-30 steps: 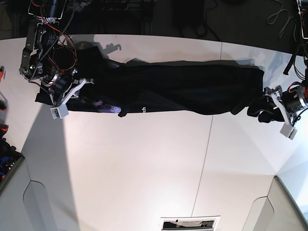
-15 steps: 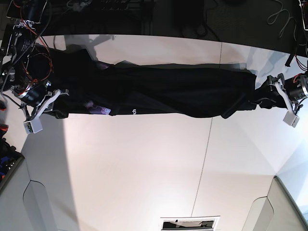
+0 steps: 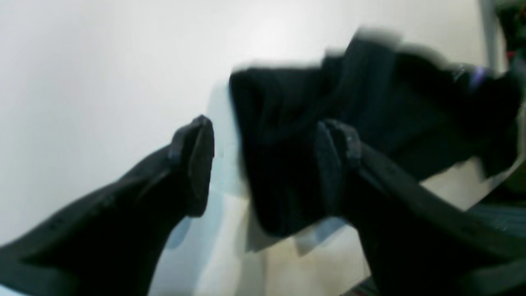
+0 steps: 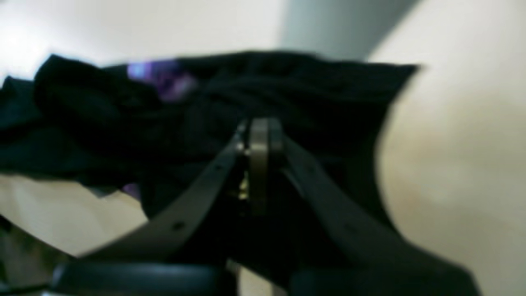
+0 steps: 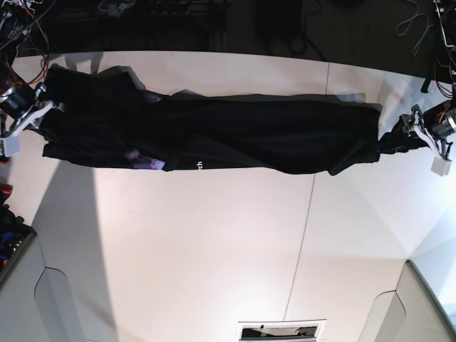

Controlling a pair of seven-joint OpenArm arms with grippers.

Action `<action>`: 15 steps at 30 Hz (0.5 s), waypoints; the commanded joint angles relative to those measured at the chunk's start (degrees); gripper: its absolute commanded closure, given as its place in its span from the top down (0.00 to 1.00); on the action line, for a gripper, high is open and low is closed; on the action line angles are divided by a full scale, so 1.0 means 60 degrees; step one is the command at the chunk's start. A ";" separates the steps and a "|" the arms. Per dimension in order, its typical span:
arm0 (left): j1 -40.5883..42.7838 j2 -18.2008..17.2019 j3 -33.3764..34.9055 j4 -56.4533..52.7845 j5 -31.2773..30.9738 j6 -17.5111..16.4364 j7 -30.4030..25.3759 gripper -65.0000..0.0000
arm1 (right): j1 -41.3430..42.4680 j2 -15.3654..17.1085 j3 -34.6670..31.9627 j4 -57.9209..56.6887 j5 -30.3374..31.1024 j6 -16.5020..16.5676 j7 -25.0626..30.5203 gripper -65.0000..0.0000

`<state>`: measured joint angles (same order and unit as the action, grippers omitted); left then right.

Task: Layout the t-shirt on the table in an organized manner, then fold the t-shirt properly
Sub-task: 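Stretch the folded strip between both grippers and lay it flat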

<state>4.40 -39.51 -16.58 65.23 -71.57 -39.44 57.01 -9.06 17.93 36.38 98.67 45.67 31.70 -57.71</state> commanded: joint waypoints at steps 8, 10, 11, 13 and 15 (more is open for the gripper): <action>-0.0095 0.0339 -0.0058 0.0062 -0.0313 -0.0093 -0.0029 0.63 | -0.0055 0.0131 -0.0109 -0.0033 -0.0040 0.0113 -0.0022 0.00; -0.0095 0.0499 -0.0058 0.0033 -0.0299 -0.0093 -0.0025 0.63 | -0.0047 0.0131 -0.0393 -0.0255 -0.0324 0.0117 0.0029 0.00; -0.0098 0.0557 -0.0058 0.0015 -0.0277 -0.0093 -0.0029 0.63 | -0.0047 0.0131 -0.0550 -0.0364 -0.0448 0.0113 0.0106 0.00; -0.0098 0.0656 -0.0058 -0.0015 -0.0233 -0.0093 -0.0033 0.63 | -0.0044 0.0135 -0.0831 -0.0601 -0.0616 0.0113 0.0211 0.00; -0.0098 0.0725 -0.0058 -0.0076 -0.0084 -0.0093 -0.0062 0.63 | -0.0029 0.0135 -0.1049 -0.0863 -0.0688 0.0113 0.0219 0.00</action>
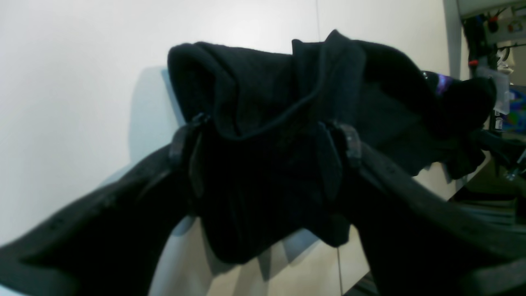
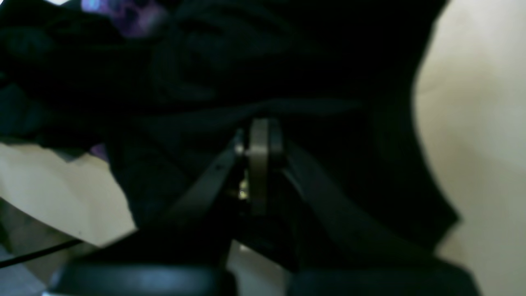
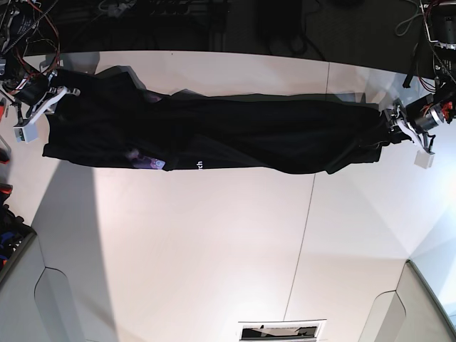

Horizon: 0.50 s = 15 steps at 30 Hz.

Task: Layout the t-shirt on the table in an organized manner, then fold the t-shirt properly
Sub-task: 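Stretch the folded strip between both grippers and lay it flat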

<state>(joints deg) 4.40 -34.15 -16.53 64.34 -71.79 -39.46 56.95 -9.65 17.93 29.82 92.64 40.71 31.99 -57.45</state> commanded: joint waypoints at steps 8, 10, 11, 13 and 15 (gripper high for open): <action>-0.0087 -0.0098 -0.0055 -0.0277 -0.0721 -0.0090 0.0401 0.63 | 0.0073 0.0135 -0.0106 -0.0135 0.0142 0.0066 0.0353 0.00; -0.0087 -0.0066 -0.0051 -0.0277 -0.0790 -0.0090 0.0433 0.63 | 0.0073 0.0135 -0.0106 -0.0135 0.0142 0.0066 0.0393 0.00; -0.0091 -0.0018 -0.0051 -0.0277 -0.0787 -0.0090 0.0441 0.63 | 0.0095 0.0135 -0.0106 -0.0138 0.0142 0.0066 0.0393 0.00; -0.0095 0.0120 -0.0051 -0.0277 -0.0776 -0.0090 0.0448 0.63 | 0.0117 0.0135 -0.0106 -0.0138 0.0142 0.0066 0.0401 0.00; -0.0091 0.0277 -0.0047 -0.0277 -0.0772 -0.0090 0.0488 0.63 | 0.0124 0.0135 -0.0106 -0.0138 0.0142 0.0066 0.0401 0.00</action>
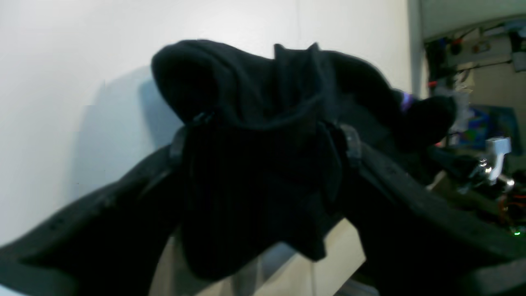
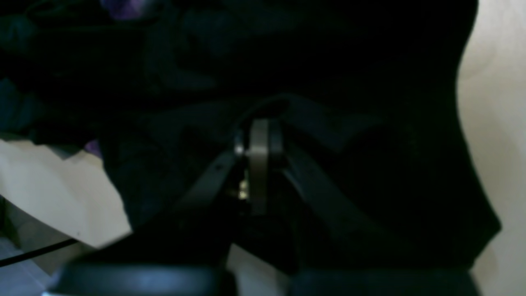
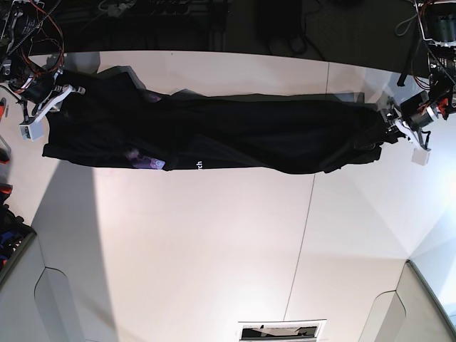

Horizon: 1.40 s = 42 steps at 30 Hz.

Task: Layout the t-shirt on the table in an organized manner, then fold the t-shirt properly
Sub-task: 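Stretch the folded strip between both grippers and lay it flat, then grasp the strip's end with the left gripper and fold it toward the right gripper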

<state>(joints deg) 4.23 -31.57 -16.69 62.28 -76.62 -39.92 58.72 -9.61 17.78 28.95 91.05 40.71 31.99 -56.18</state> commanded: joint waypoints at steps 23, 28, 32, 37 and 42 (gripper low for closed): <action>-0.1027 -0.0681 0.0517 0.0270 0.3854 -0.0013 -0.2040 0.00 | 0.0117 0.0160 0.0266 0.0146 0.0692 0.0062 0.0186 0.00; -0.1840 -0.1362 0.0517 0.0270 0.4251 -0.0013 -0.2055 0.00 | 0.0117 0.0160 0.0495 0.0149 0.0798 0.0062 0.0186 0.00; -0.2277 -0.1825 0.0525 0.0270 0.4189 -0.0013 -0.2033 0.00 | 0.0113 0.0157 0.0576 0.0149 0.0798 0.0062 0.0178 0.00; -0.2310 -0.2029 0.0634 0.0634 0.3519 -0.0013 -0.1566 0.00 | 0.0113 0.0157 0.0576 0.0149 0.0823 0.0062 0.0175 0.00; -0.2178 -0.1960 0.1271 0.1934 0.3009 -0.0013 -0.1126 0.00 | 0.0109 0.0157 0.0576 0.0149 0.0787 0.0066 0.0102 0.00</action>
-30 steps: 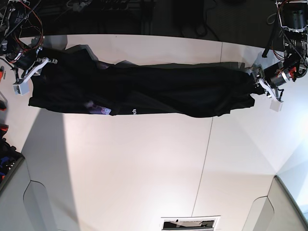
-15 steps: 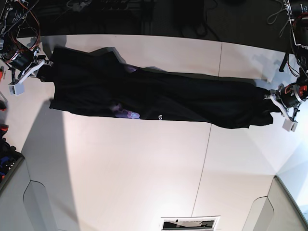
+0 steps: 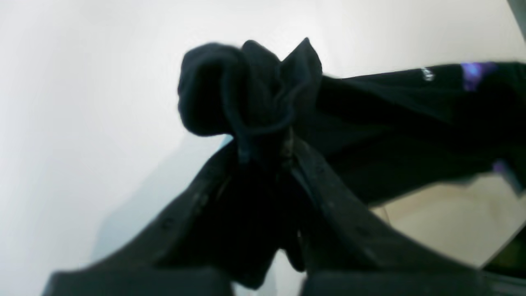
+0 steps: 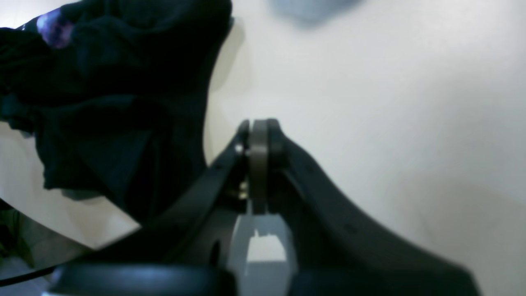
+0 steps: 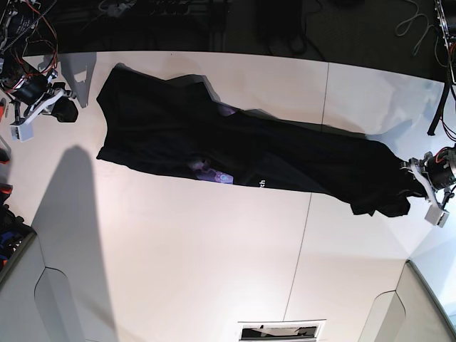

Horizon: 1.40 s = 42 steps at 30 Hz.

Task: Layout the t-shirt on the table in an organized manner, then fold the t-shirt properly
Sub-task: 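Grasp the strip's end with the left gripper and fold it toward the right gripper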

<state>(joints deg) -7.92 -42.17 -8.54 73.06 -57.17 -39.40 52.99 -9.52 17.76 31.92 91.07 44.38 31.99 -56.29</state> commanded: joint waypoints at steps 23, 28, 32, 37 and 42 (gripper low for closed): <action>-0.0135 0.2430 0.3118 0.2251 0.0743 -0.0100 -0.0135 0.00 | 0.0076 0.0029 0.0076 0.0142 0.0069 0.0066 0.0073 0.00; -0.0131 0.2889 0.3118 0.2251 0.0707 -0.0100 -0.0029 0.00 | 0.0076 -0.0066 0.0080 0.0142 0.0069 0.0062 0.0091 0.00; -0.0131 0.3238 0.3118 0.2248 0.0718 -0.0100 -0.0004 0.00 | 0.0080 -0.0237 0.0076 0.0142 0.0069 0.0062 0.0091 0.00; -0.0131 0.3632 0.3122 0.2025 0.0965 -0.0100 -0.0011 0.07 | 0.0076 -0.0448 0.0076 0.0135 -0.0011 0.0062 0.0091 0.00; -0.0131 0.3912 0.3136 0.1235 0.0845 -0.0100 -0.0080 0.42 | 0.0102 -0.0448 0.0076 0.0127 -0.0146 0.0062 0.0200 0.00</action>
<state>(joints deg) -7.49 -18.41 10.55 79.64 -50.87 -39.59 53.56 -9.50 14.26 31.92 91.05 42.61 31.97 -56.18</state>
